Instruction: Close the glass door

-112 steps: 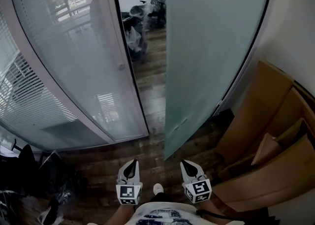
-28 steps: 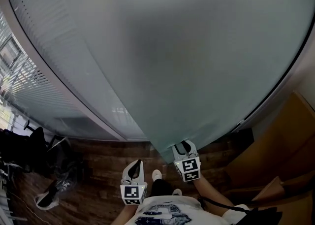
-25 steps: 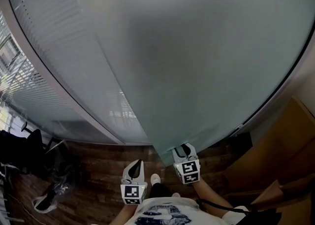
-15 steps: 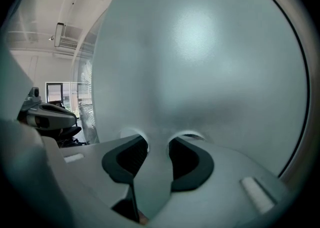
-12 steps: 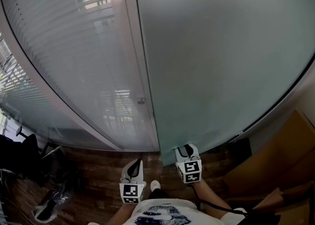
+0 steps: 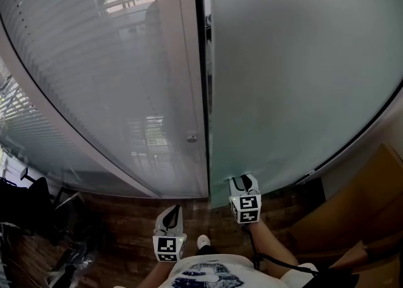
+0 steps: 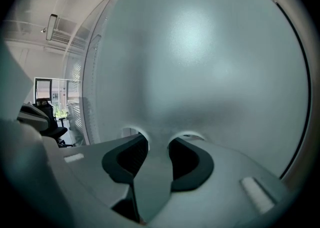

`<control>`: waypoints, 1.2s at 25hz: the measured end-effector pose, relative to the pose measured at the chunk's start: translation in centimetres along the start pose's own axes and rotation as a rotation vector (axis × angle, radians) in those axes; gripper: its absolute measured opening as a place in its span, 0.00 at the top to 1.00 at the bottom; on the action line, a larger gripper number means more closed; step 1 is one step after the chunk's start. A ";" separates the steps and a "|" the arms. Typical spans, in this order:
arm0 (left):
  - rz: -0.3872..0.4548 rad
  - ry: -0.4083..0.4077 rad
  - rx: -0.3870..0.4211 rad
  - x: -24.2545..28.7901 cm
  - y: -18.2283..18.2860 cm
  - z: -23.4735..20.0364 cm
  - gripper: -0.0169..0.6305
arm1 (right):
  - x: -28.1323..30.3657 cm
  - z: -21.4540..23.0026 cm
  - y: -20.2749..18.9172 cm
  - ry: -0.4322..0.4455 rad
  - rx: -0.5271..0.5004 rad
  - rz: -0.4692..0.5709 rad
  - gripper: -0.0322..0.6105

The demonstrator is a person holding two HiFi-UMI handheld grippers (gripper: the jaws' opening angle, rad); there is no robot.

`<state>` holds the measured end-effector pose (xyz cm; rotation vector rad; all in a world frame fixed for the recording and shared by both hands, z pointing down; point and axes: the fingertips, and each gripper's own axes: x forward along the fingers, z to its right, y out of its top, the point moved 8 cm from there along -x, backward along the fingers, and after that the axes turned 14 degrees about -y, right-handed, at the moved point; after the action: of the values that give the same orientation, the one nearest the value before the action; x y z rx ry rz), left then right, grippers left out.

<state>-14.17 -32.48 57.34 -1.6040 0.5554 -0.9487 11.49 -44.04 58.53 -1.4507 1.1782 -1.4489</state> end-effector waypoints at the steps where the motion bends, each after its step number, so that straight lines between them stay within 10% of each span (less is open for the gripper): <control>1: 0.000 0.000 -0.001 0.1 0.0 -0.3 0.97 | 0.5 0.1 0.1 -0.006 0.001 0.003 0.75; 30: -0.001 -0.022 -0.026 1.9 -0.3 -6.8 0.97 | 10.3 0.8 2.9 -0.104 0.071 -0.023 0.75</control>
<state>-18.70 -37.77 58.47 -1.6363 0.5534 -0.9266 11.30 -54.74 58.72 -1.4763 1.0394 -1.3995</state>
